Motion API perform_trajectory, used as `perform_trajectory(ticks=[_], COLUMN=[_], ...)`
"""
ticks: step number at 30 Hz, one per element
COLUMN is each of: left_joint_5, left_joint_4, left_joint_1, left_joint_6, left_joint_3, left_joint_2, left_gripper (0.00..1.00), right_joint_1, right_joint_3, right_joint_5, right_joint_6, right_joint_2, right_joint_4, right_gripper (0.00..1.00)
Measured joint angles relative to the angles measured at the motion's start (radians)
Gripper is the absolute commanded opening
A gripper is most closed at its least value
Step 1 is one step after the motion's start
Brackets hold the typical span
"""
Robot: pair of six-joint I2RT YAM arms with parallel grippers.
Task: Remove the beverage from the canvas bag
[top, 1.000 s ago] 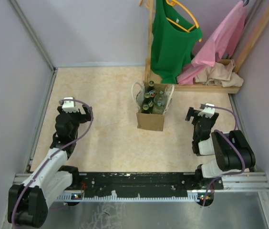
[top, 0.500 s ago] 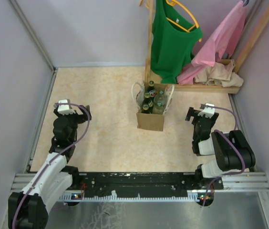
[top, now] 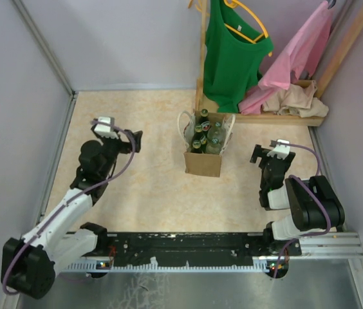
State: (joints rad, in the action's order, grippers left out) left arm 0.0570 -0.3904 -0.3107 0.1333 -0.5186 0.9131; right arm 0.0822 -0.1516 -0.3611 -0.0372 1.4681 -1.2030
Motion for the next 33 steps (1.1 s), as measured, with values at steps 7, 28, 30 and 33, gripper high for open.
perform_trajectory(ticks=[7,28,30,33], left_joint_5=[-0.013,-0.068,-0.069,-0.069], left_joint_4=[0.043,0.341,0.370,0.404], left_joint_1=[-0.175,-0.512,-0.517,-0.526], left_joint_6=[-0.020,-0.028,-0.023,-0.006], left_joint_3=[-0.216,-0.720,-0.742,-0.743], left_joint_2=[0.174,0.490,0.521,0.547], left_gripper=[0.92,0.54,0.56,0.60], right_joint_1=[0.000,0.000,0.000,0.000], right_joint_3=[0.000,0.000,0.000,0.000], right_joint_5=[0.000,0.000,0.000,0.000], right_joint_6=[0.000,0.000,0.000,0.000], right_joint_2=[0.000,0.000,0.000,0.000], right_joint_4=[0.000,0.000,0.000,0.000], right_gripper=[0.99,0.99,0.99,0.99])
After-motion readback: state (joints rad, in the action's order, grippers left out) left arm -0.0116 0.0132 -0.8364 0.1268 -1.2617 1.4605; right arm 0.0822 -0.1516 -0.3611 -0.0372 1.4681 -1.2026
